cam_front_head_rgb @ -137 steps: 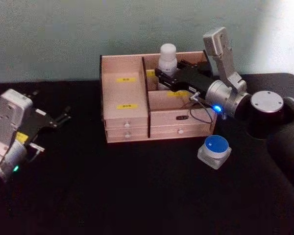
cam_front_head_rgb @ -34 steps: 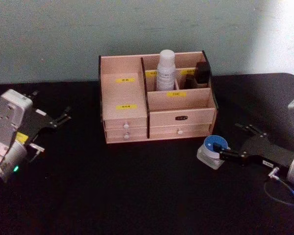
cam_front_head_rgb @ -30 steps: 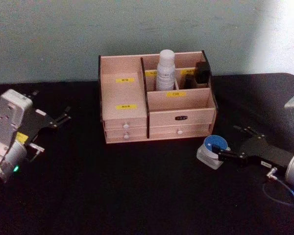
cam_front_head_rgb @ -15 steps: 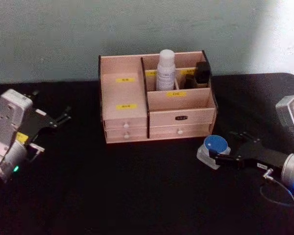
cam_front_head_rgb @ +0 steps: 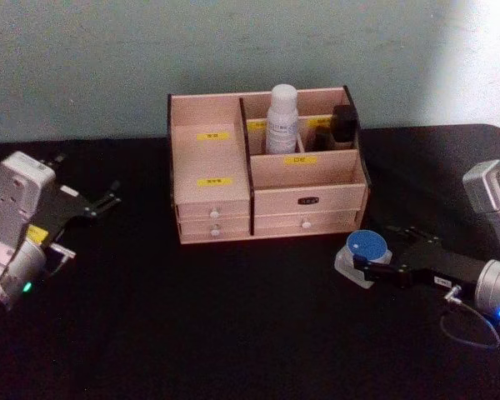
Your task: Pick up the facial cleanser and watermelon frost from the table and place them into the tiered storage box.
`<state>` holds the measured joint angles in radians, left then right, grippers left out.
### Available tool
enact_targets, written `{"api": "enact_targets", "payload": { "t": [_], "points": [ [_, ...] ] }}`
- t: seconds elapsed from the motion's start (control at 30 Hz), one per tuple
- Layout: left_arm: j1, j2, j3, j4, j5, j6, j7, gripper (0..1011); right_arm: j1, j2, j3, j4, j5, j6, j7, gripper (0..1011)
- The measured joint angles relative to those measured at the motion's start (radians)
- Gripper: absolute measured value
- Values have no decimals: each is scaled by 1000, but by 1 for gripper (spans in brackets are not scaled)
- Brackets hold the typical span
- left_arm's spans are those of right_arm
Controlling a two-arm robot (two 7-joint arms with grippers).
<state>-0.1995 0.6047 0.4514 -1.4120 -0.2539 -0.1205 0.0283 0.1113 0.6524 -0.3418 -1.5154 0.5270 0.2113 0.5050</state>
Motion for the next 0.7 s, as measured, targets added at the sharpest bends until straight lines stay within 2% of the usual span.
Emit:
{"api": "enact_targets", "payload": {
  "t": [0.7],
  "points": [
    [0, 0, 0, 0, 0, 0, 0, 1001, 12, 4, -24, 15, 5, 6, -9, 1003]
  ]
}}
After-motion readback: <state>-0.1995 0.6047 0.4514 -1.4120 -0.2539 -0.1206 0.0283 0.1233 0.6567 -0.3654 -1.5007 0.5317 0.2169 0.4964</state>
